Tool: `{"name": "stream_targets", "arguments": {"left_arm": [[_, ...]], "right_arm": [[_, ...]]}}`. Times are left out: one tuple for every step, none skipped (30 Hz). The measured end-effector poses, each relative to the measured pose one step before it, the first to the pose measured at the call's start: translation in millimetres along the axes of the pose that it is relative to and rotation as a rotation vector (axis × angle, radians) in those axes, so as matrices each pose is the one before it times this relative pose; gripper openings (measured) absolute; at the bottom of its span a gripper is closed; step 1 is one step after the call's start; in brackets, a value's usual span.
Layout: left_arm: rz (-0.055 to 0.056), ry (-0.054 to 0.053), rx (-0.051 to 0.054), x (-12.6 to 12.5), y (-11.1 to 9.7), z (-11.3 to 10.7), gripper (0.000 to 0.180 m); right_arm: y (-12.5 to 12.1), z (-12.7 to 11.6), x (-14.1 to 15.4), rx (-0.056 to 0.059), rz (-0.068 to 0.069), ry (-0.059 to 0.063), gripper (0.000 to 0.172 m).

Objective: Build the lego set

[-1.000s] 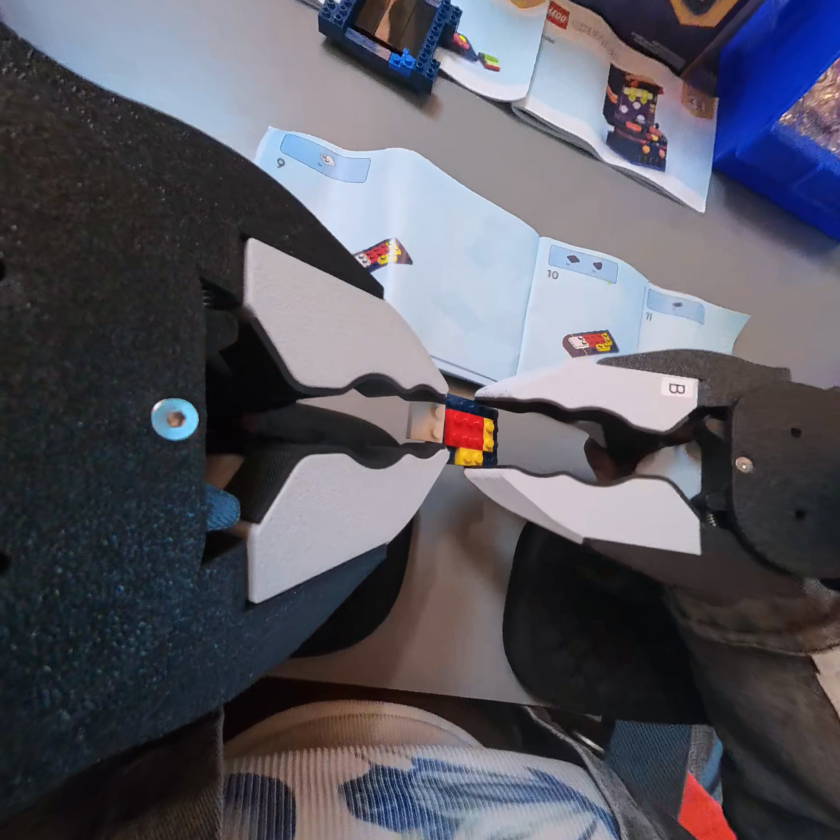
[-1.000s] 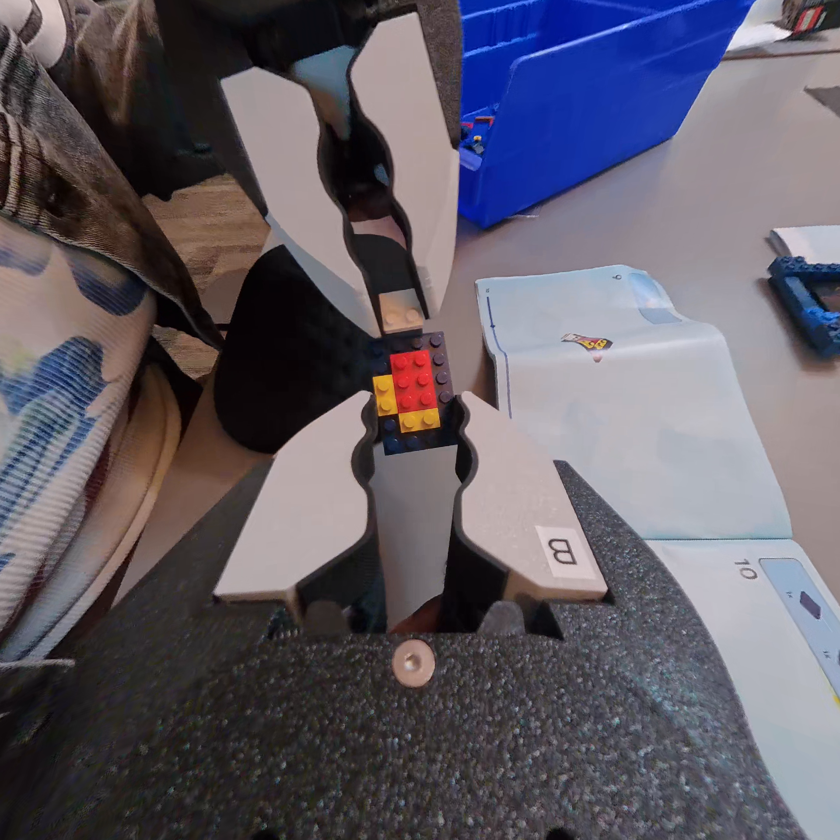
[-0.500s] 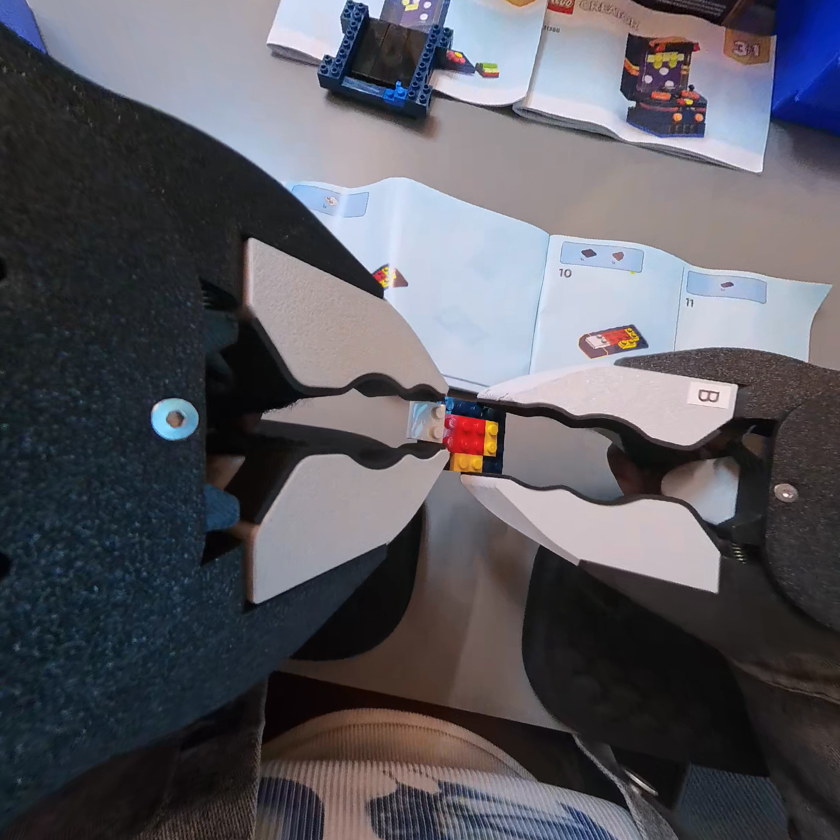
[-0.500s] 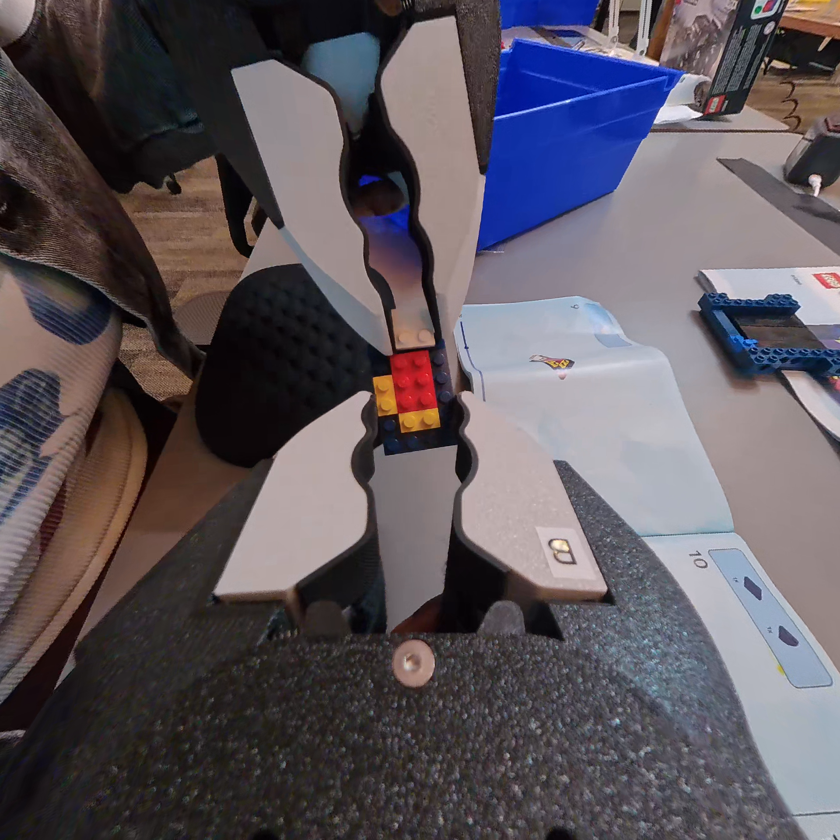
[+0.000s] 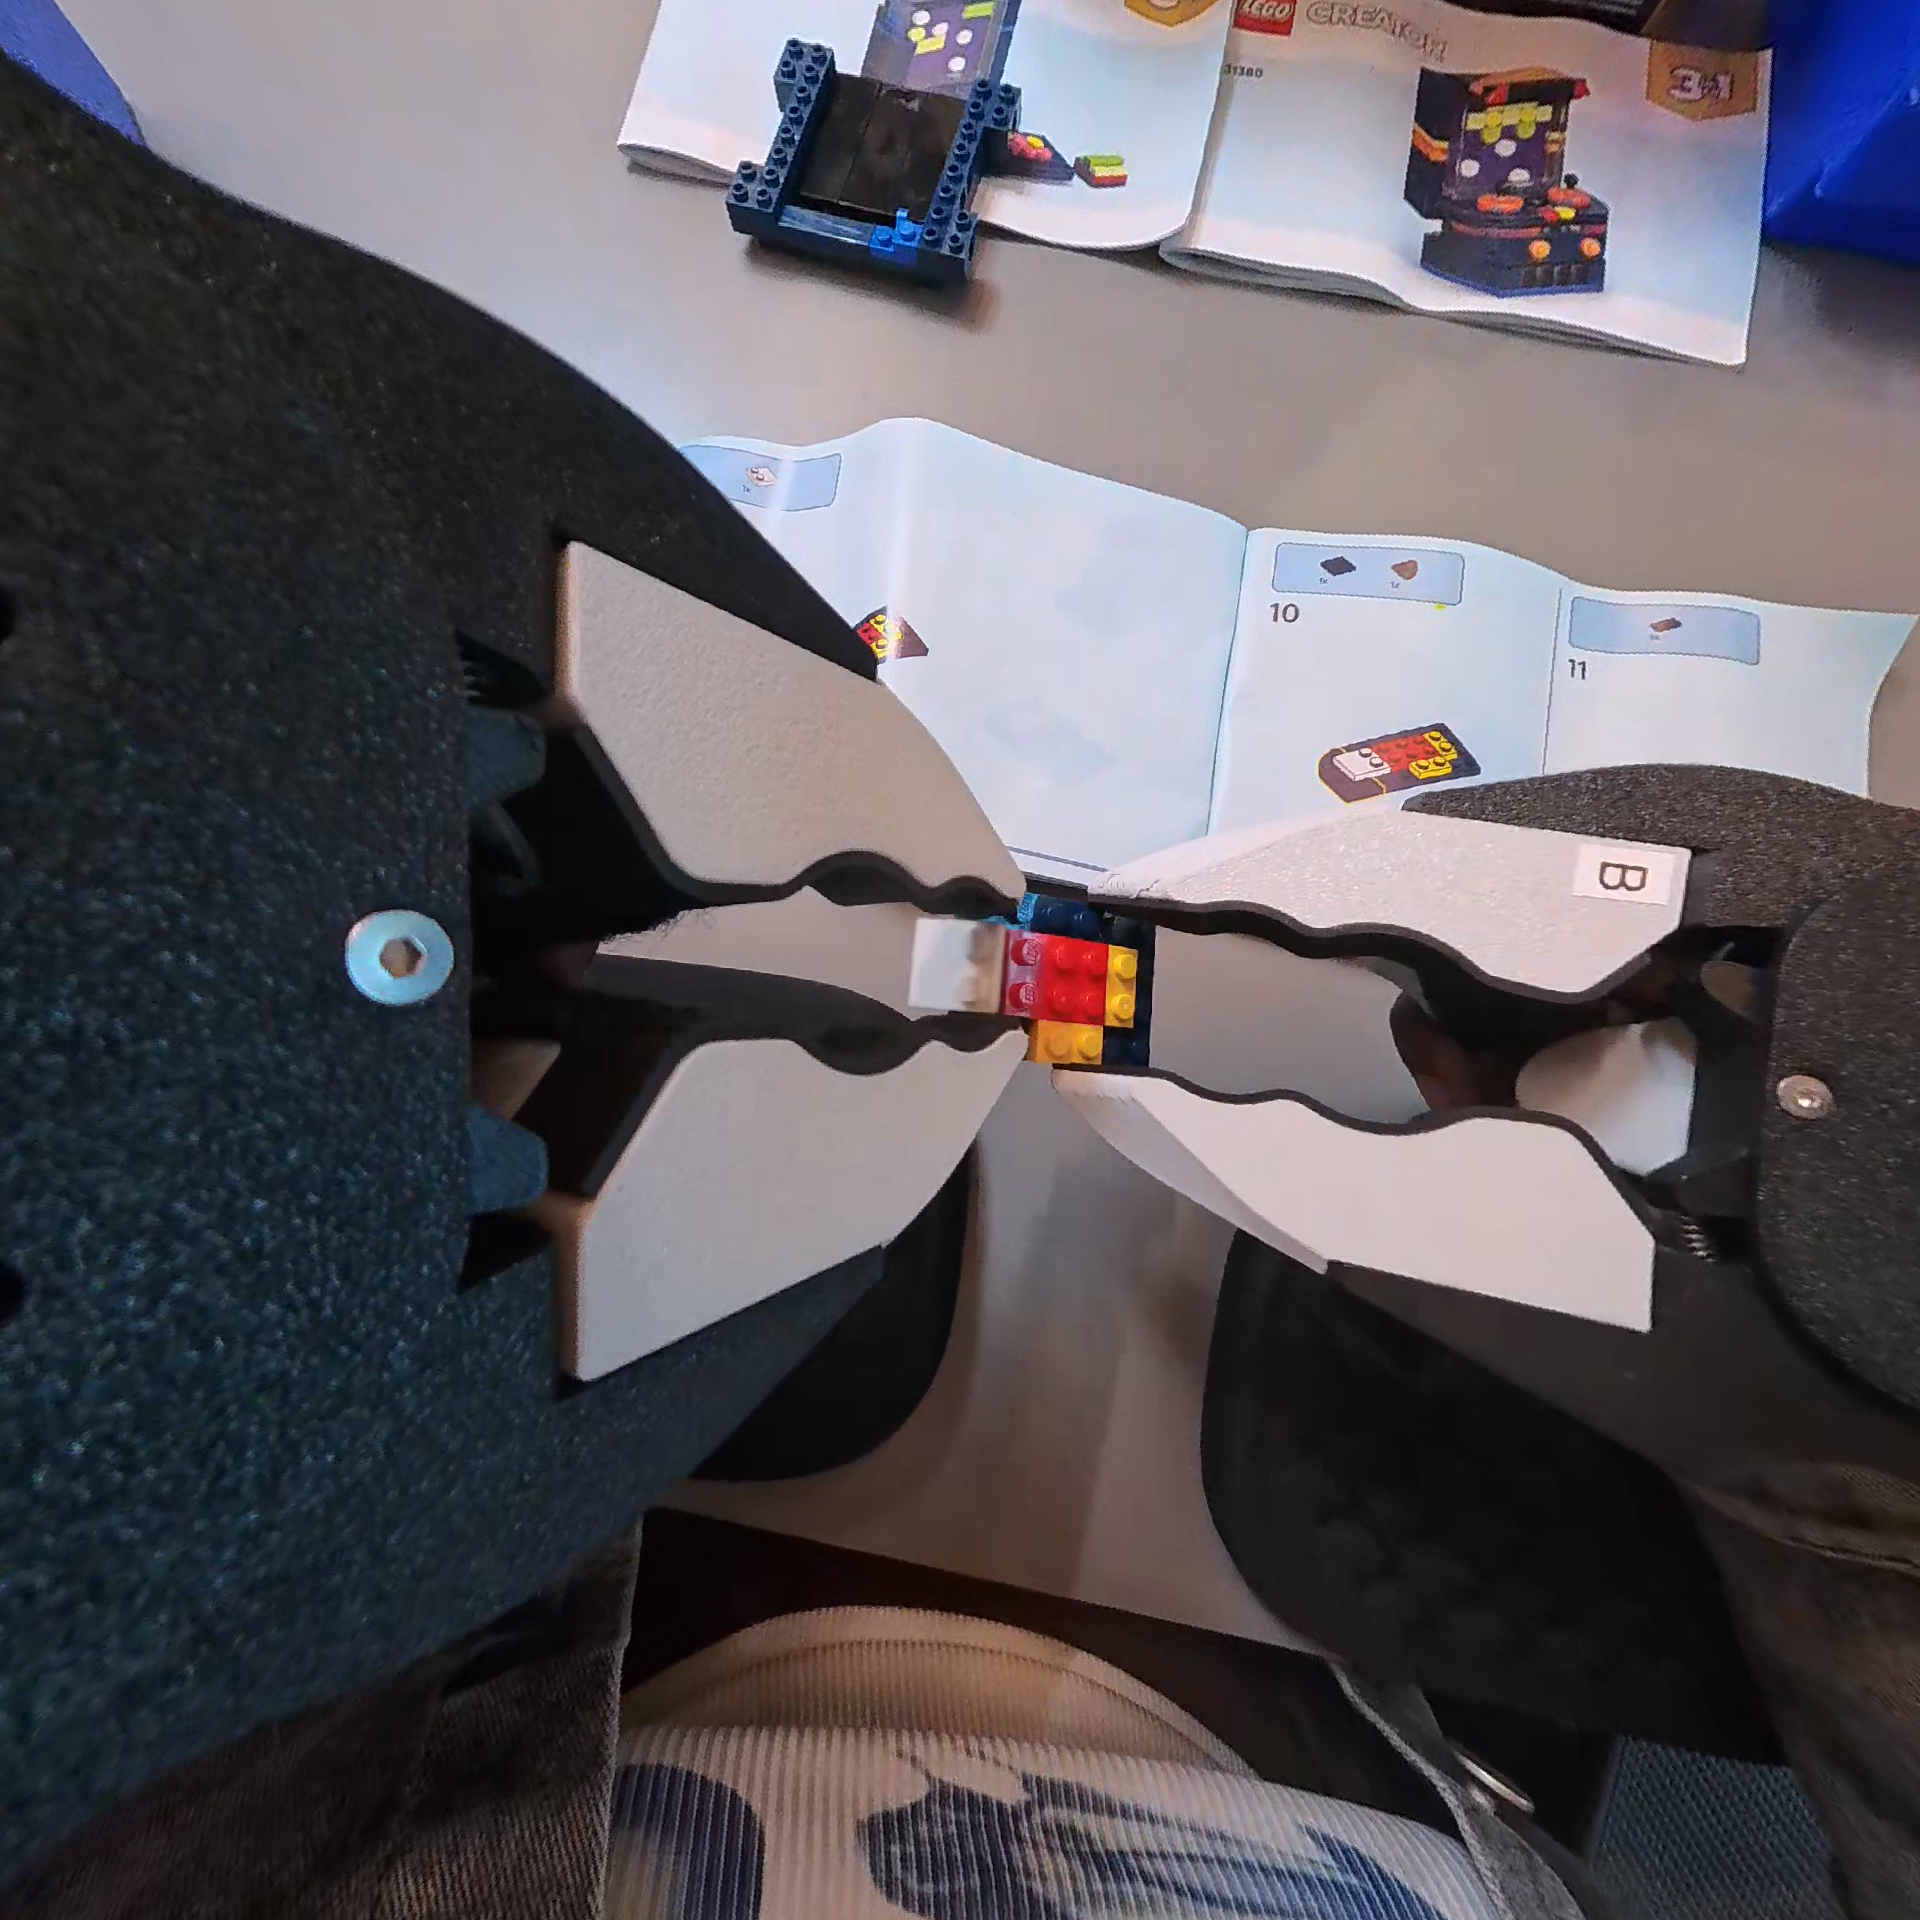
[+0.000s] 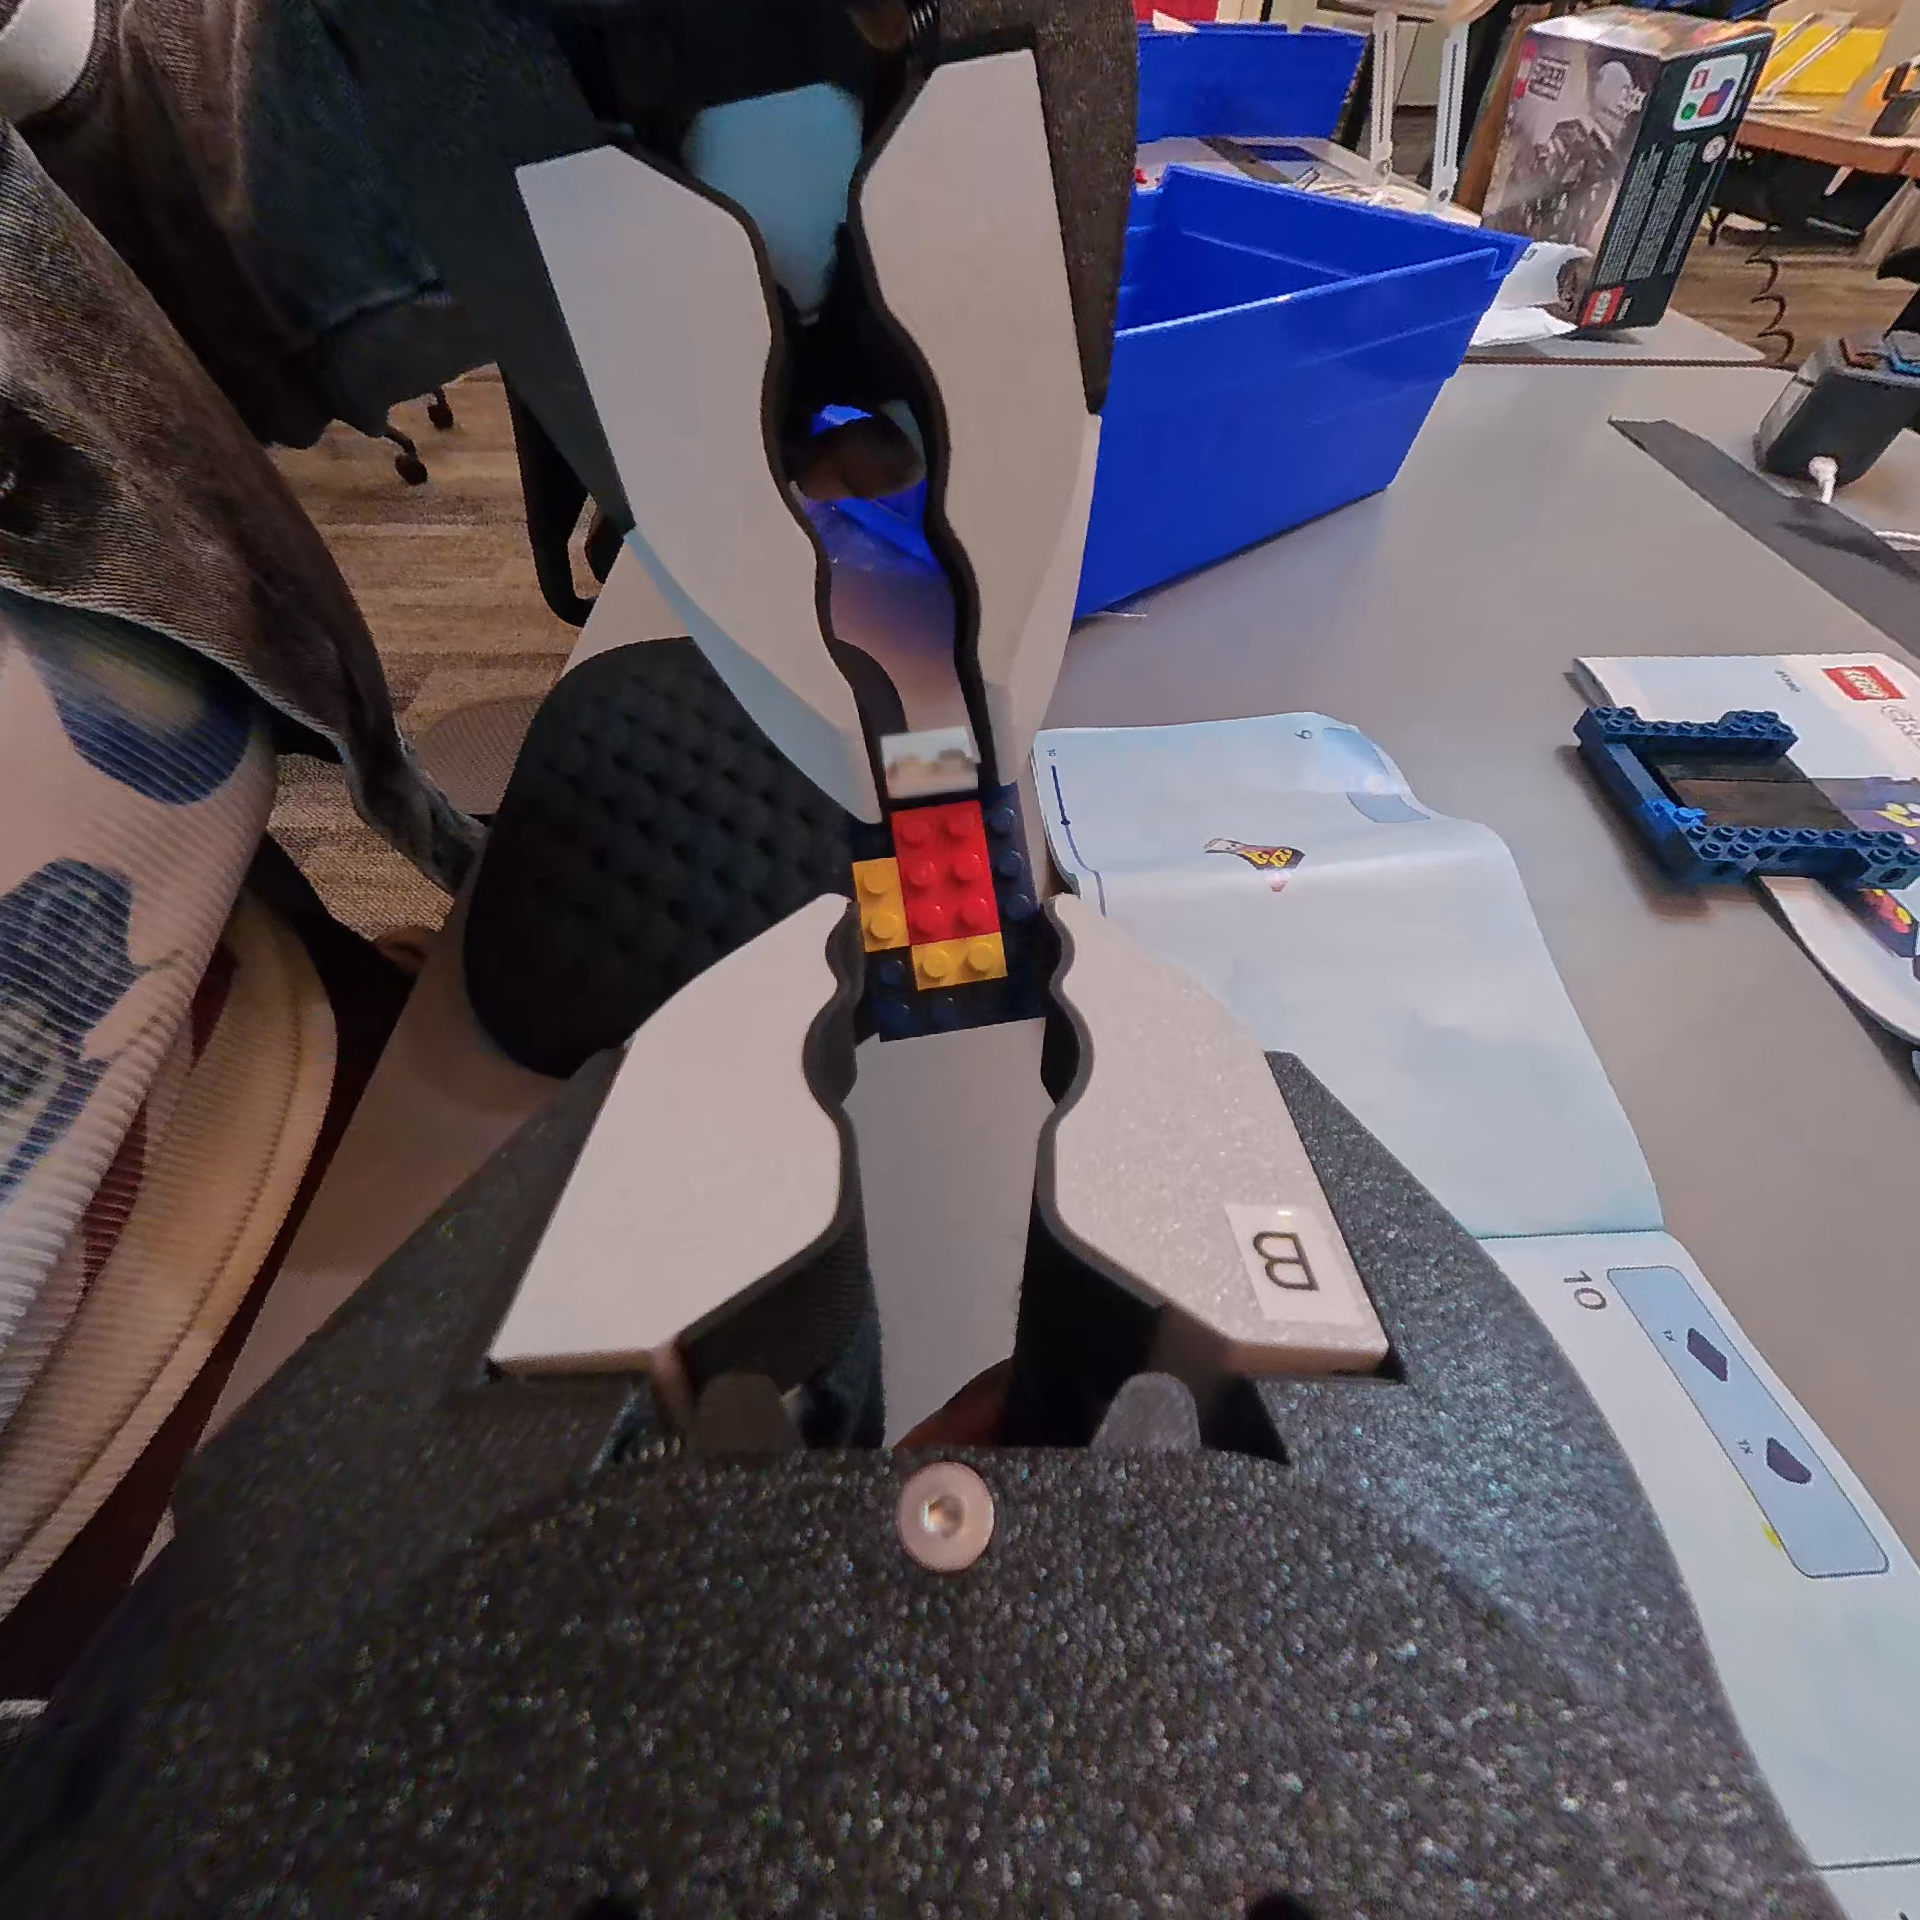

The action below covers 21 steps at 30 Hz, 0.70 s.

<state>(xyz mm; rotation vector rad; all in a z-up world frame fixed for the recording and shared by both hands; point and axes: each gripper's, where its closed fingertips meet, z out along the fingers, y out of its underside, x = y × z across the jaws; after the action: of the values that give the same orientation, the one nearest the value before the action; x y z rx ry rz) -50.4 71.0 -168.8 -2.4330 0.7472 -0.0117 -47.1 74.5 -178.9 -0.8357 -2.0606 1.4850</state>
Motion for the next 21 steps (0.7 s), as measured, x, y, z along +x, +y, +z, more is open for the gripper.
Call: {"name": "stream_targets", "arguments": {"left_arm": [[0.0003, -0.0002, 0.001, -0.09, -0.3, -0.17, 0.018], [0.0015, -0.0021, 0.002, -0.21, -0.46, -0.12, 0.018], [0.001, -0.0014, 0.0018, -0.17, -0.38, -0.16, 0.018], [0.0001, 0.0018, 0.0011, 0.4, -0.24, 0.11, 0.018], [0.0017, 0.0061, -0.0001, 0.98, 0.02, 0.29, 0.015], [0.0012, 0.0017, -0.0021, 0.13, 0.59, 0.25, 0.015], [-0.0028, -0.0065, 0.0001, -1.55, 0.73, -0.31, 0.016], [-0.0083, -0.0086, 0.0062, -2.1, 1.01, -1.06, 0.018], [-0.0154, -0.0067, 0.0117, -2.03, 1.58, -1.66, 0.021], [-0.0162, -0.0027, 0.0137, -1.33, 2.87, -1.96, 0.023], [-0.0191, -0.0054, 0.0066, -1.51, 5.32, -1.3, 0.025], [-0.0253, -0.0094, -0.0062, -1.77, 7.84, -0.01, 0.026], [-0.0256, -0.0116, -0.0116, -1.38, 9.08, 1.7, 0.026], [-0.0234, -0.0143, -0.0116, -1.03, 8.95, 3.54, 0.025], [-0.0174, -0.0117, -0.0108, 0.03, 8.08, 5.09, 0.024], [-0.0121, -0.0069, -0.006, 0.91, 6.03, 5.97, 0.023], [-0.0126, -0.0063, 0.0024, 0.67, 3.19, 6.24, 0.021], [-0.0112, 0.0018, 0.0085, 1.35, 0.65, 5.94, 0.019], [-0.007, 0.0124, 0.0158, 2.59, -1.99, 5.65, 0.019], [-0.0018, 0.0168, 0.0155, 2.71, -2.95, 5.29, 0.018], [0.0012, 0.0135, 0.0023, 1.13, -1.69, 5.27, 0.019]], "right_arm": [[-0.18, -0.1, 0.1, 0.001, -0.0001, 0.0007, 0.032], [-0.3, -0.14, 0.14, 0.0022, 0.0007, 0.0004, 0.032], [-0.4, -0.14, 0.06, 0.0032, 0.0017, -0.0003, 0.032], [-0.3, -0.14, 0.1, 0.0023, 0.0021, -0.0003, 0.032], [0.29, 0.01, 0.25, -0.0007, 0.0017, 0.0007, 0.032], [1.02, 0.16, 0.36, -0.006, 0.0007, 0.0005, 0.032], [1.88, 0.32, 0.48, -0.0117, -0.0008, 0.0011, 0.032], [3.01, 0.14, 1.38, -0.0191, -0.005, 0.0069, 0.032], [4.86, -0.18, 2.83, -0.0316, -0.0129, 0.0167, 0.032], [6.56, -0.57, 4.57, -0.0431, -0.0198, 0.0273, 0.032], [7.08, -0.96, 4.77, -0.0456, -0.02, 0.0278, 0.032], [6.44, -1.05, 3.3, -0.0413, -0.0142, 0.0151, 0.032], [5.52, -1.06, 1.48, -0.0335, -0.0052, 0.0005, 0.032], [4.62, -0.94, -0.04, -0.025, 0.0077, -0.0115, 0.032], [3.88, -0.73, -0.74, -0.0185, 0.0192, -0.0179, 0.032], [4.01, -0.68, -1.51, -0.0173, 0.0229, -0.0237, 0.032], [4.16, -0.61, -1.7, -0.0216, 0.02, -0.0226, 0.032], [4.0, -0.51, -0.59, -0.023, 0.0127, -0.0113, 0.032], [3.39, -0.17, -0.26, -0.0219, 0.0046, -0.0052, 0.032], [2.21, 0.26, -0.67, -0.0157, -0.0011, -0.0056, 0.032], [0.71, 0.41, -1.04, -0.0055, -0.0014, -0.0071, 0.032]]}}
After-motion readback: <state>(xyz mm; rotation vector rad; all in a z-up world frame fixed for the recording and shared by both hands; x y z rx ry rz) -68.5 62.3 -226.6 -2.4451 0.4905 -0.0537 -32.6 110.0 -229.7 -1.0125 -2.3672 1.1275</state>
